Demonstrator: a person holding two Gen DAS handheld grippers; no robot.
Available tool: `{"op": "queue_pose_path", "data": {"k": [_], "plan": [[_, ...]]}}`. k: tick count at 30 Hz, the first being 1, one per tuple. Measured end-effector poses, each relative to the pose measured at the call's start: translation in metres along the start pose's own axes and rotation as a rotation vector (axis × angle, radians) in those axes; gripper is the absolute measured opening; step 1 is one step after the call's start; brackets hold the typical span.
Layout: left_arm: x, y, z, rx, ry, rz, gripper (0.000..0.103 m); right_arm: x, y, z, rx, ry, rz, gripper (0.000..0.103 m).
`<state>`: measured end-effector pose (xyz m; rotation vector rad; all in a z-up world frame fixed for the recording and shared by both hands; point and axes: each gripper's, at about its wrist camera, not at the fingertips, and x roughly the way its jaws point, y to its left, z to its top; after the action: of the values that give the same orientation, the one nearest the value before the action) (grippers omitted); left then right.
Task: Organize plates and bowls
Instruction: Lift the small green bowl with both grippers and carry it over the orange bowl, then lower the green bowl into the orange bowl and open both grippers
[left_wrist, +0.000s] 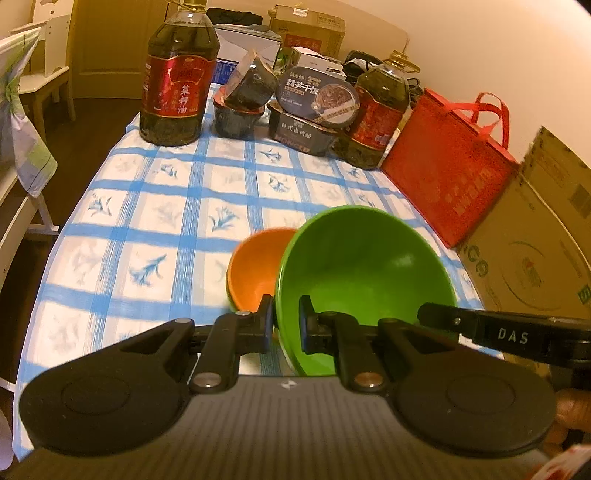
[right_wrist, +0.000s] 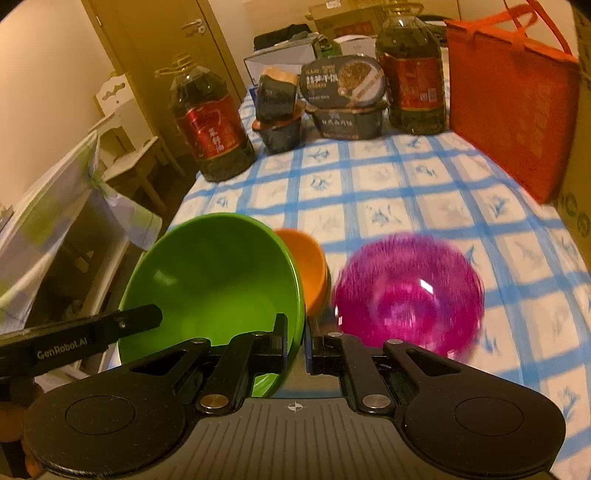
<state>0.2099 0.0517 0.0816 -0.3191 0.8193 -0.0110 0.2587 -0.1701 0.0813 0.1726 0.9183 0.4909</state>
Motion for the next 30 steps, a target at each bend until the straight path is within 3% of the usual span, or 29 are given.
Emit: {"op": "queue_pose_path", "data": {"k": [10,19,30], "plan": [[0.048,0.009,0.035,-0.015,0.029,0.025,0.012,0.054,-0.009,0.04,-0.025,0.032,-0.026,0.008],[0.083,0.026,0.034,-0.052,0.072,0.048,0.012,0.096,-0.011,0.041,-0.07,0.083,-0.056,0.008],[0.101,0.035,0.025,-0.07,0.107,0.048,0.011,0.115,-0.012,0.036,-0.091,0.113,-0.073,0.008]]}}
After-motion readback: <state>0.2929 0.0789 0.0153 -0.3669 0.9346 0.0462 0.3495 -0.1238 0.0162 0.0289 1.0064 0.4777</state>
